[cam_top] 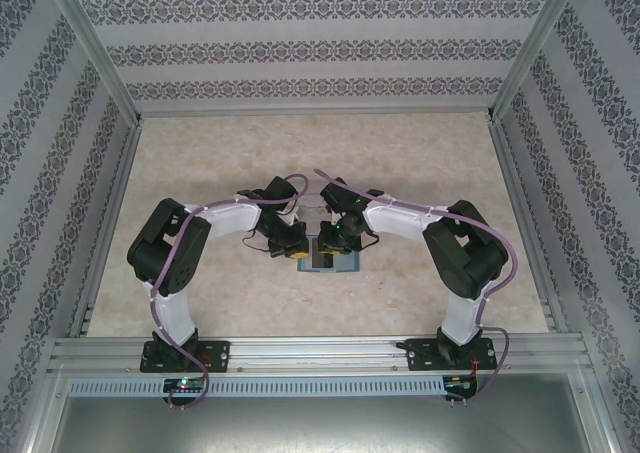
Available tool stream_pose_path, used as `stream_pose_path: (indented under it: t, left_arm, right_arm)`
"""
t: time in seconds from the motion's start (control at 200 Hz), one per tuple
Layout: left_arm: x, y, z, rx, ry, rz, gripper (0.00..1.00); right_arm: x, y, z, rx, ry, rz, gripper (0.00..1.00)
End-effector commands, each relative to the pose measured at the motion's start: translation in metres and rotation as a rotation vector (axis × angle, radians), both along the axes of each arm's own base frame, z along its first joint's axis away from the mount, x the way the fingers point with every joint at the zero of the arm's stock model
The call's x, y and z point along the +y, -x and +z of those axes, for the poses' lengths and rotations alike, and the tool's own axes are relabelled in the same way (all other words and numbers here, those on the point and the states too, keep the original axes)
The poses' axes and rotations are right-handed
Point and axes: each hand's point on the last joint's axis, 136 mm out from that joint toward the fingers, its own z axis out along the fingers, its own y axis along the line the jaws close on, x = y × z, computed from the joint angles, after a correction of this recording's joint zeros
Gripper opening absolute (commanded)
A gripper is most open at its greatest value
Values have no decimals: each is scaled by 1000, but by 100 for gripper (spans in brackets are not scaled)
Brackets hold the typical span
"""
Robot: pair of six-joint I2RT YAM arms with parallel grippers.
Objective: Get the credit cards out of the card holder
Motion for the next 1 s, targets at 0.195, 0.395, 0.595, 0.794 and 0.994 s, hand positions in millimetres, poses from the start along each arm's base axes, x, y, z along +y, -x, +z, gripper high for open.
stream_pose_path:
  t: [0.195,0.395,0.595,0.794,0.994]
  left_arm:
    - [35,24,-20,50,-171,9,0]
    - [37,18,-8,21,-169,13,0]
    - [16,4,13,-10,-67,8,2]
    - [7,-1,25,-31,-34,9,2]
    - [-2,-1,21,-18,-21,-7,1]
  right_arm:
    - [14,-5,30,-43,-94,9,27]
    - [12,-7,32,-44,-126,-6,27]
    - [15,-6,29,-31,-162,15,27]
    - [13,-7,23,-19,-177,18,27]
    - [6,-8,15,-17,-146,8,27]
